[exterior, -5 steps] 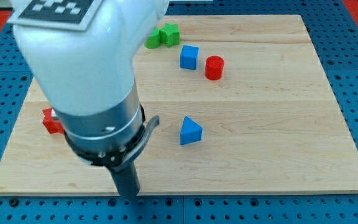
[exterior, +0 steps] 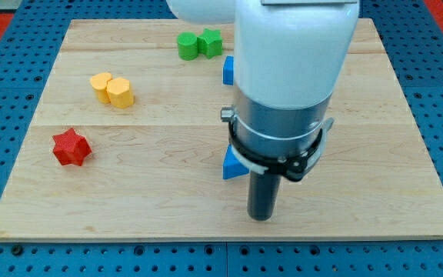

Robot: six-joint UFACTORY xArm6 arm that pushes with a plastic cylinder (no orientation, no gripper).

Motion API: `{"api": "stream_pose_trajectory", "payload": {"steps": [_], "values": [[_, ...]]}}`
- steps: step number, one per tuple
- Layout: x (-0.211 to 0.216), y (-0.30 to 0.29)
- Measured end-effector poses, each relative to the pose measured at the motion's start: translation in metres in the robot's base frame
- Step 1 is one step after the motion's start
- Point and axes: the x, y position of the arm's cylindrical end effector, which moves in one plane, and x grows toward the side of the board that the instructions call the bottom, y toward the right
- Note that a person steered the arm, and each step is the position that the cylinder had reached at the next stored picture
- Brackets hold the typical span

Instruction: Slide the blue triangle towards the center of the board

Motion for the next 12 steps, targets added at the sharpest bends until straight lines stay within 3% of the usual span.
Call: {"api": "stream_pose_trajectory", "payload": {"steps": [2,7,11,12], "values": [[-0.041,-0.015],[-0.052,-0.008],[-0.045,-0.044],[-0.062,-0.040]]}}
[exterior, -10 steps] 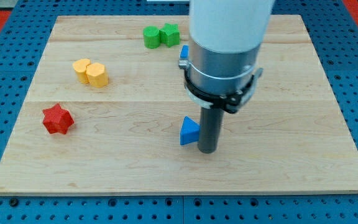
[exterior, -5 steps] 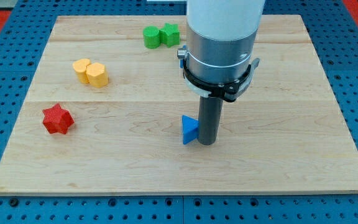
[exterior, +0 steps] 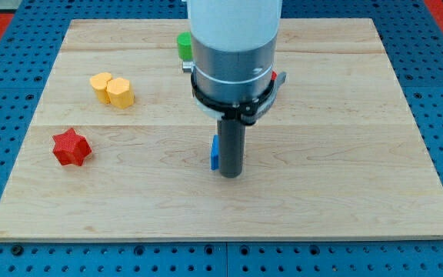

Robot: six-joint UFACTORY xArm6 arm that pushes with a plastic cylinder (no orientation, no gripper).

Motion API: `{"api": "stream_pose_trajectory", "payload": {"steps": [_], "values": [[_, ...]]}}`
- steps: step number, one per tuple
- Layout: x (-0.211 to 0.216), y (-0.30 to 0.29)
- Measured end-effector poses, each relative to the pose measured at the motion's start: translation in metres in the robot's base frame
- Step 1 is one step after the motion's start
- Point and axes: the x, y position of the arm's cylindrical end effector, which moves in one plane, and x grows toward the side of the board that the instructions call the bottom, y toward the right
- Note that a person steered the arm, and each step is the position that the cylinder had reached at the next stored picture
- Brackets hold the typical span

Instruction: Slide the blue triangle towards the center of the board

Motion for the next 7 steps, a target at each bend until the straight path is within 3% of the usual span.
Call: {"api": "stream_pose_trajectory", "payload": {"steps": [1,3,5,7], "values": [[-0.034,0.006],[-0.041,0.009],[-0.010,-0.018],[-0.007,-0.023]]}}
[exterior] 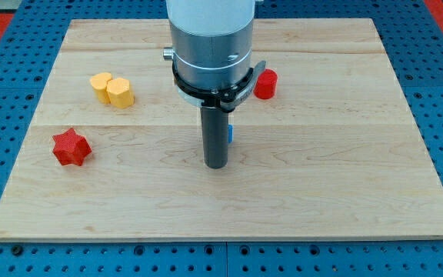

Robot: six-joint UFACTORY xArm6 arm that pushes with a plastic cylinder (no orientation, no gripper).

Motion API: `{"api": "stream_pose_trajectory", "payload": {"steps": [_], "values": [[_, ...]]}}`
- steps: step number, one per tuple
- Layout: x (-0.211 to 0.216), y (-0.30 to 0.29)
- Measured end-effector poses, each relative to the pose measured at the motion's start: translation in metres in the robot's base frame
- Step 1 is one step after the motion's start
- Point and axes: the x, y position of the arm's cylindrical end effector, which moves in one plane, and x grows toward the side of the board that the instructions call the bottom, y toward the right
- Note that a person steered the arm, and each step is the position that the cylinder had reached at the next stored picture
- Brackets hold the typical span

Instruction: Slide the blue triangle towards the center of the board

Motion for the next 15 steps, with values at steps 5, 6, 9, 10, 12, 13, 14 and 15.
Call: {"api": "stream_pose_trajectory", "payload": {"steps": [5,6,9,10,12,13,14,15], "values": [[-0.078,0.035],[-0.078,0.016],[-0.052,0.012],[-0.040,0.003],[-0.064,-0.035],[-0.070,-0.032],[-0.071,-0.026],[-0.078,-0.009]]}}
